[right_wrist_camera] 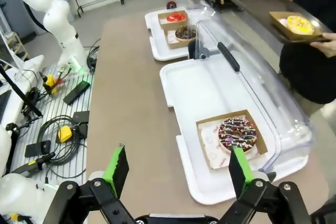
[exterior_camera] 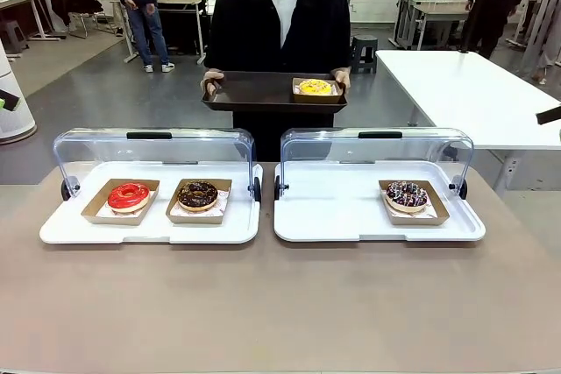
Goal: Provide the desired donut to the person.
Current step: Pick up and lift the Paper togo box containing the Donut pointed at by the person.
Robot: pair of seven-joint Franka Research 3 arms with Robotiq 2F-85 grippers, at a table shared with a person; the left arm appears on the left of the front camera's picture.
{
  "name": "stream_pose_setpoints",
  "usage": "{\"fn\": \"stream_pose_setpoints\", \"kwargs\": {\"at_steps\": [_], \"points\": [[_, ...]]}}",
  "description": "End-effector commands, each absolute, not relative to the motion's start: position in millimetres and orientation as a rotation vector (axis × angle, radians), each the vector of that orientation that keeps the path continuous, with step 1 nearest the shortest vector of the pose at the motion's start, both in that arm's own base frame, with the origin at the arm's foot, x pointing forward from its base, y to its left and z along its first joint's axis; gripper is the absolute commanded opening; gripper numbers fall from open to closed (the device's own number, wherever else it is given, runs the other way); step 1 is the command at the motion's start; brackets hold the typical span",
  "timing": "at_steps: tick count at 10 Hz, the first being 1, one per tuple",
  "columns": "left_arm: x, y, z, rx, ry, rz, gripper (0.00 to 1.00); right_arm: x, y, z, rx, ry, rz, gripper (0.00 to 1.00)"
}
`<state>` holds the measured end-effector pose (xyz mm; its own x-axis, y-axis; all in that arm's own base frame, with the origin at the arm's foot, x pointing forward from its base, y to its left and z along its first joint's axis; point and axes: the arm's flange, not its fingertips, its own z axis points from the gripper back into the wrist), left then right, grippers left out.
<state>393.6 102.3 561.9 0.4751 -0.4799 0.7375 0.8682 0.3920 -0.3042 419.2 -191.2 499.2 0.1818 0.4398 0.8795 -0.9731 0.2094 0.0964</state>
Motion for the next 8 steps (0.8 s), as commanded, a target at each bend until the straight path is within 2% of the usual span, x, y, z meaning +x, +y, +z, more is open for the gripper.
{"fn": "stream_pose_setpoints", "kwargs": {"at_steps": [1,2,8], "points": [[393,101,565,-0.763,-0.608,-0.909,1.00,420,-171,514,0.801,-0.851,1.243,1.00],[393,101,565,-0.763,-0.608,-0.909,1.00,419,-191,499,0.798,-0.841,1.163,1.00],[393,101,565,-0.763,-0.608,-0.909,1.00,419,-191,499,0.798,-0.841,1.163,1.00]]}}
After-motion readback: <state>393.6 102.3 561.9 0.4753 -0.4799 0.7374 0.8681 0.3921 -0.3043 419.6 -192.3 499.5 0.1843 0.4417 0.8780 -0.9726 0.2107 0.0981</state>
